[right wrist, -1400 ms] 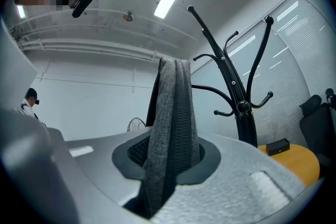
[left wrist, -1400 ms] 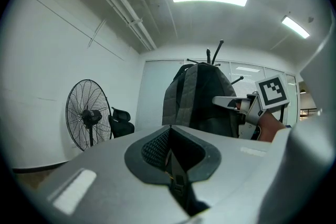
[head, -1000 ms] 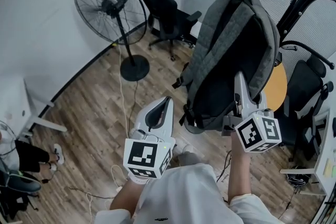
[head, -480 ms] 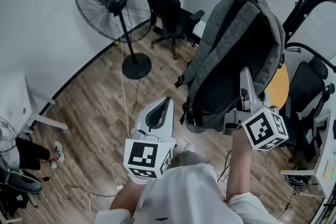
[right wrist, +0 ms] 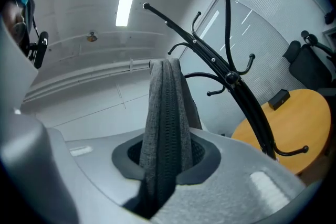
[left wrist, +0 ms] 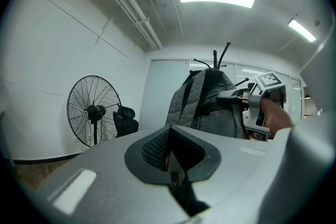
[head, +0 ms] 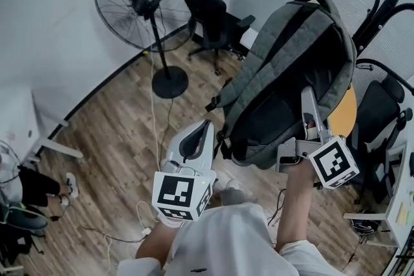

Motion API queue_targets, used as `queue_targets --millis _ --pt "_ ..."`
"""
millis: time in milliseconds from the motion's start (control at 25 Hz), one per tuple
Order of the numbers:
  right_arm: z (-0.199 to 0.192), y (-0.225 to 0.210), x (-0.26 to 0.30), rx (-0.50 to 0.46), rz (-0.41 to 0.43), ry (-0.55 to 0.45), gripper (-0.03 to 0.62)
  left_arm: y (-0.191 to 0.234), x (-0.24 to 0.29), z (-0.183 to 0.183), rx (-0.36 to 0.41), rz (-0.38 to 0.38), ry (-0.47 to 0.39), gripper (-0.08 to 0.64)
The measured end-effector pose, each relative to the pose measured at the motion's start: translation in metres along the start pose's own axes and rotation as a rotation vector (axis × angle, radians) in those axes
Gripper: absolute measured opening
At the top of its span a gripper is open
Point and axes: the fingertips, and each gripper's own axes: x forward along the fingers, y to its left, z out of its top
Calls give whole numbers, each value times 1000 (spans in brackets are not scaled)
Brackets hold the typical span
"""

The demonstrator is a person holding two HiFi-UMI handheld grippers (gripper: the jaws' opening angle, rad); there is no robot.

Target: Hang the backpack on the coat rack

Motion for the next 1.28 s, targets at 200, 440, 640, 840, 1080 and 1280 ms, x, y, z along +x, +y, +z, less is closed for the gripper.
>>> queue_targets --millis 200,440,640,840,1080,1280 --pt "-10 -14 -2 -70 -27 -23 84 4 -3 -2 2 -3 10 18" --pt "-15 -44 -16 -151 -117 -62 85 -5 -7 -10 7 -35 26 18" --pt "-18 -56 -18 -142 -126 -52 86 -19 3 -17 8 -67 52 18" --pt "-29 -76 -25 -191 -172 -58 91 -29 5 -24 6 -81 67 18" --pt "-45 -90 -26 -268 -177 -64 100 -35 7 -36 -8 -79 89 18" --pt "-47 -91 -26 -313 -181 -56 122 -34 9 -38 -18 -76 97 18"
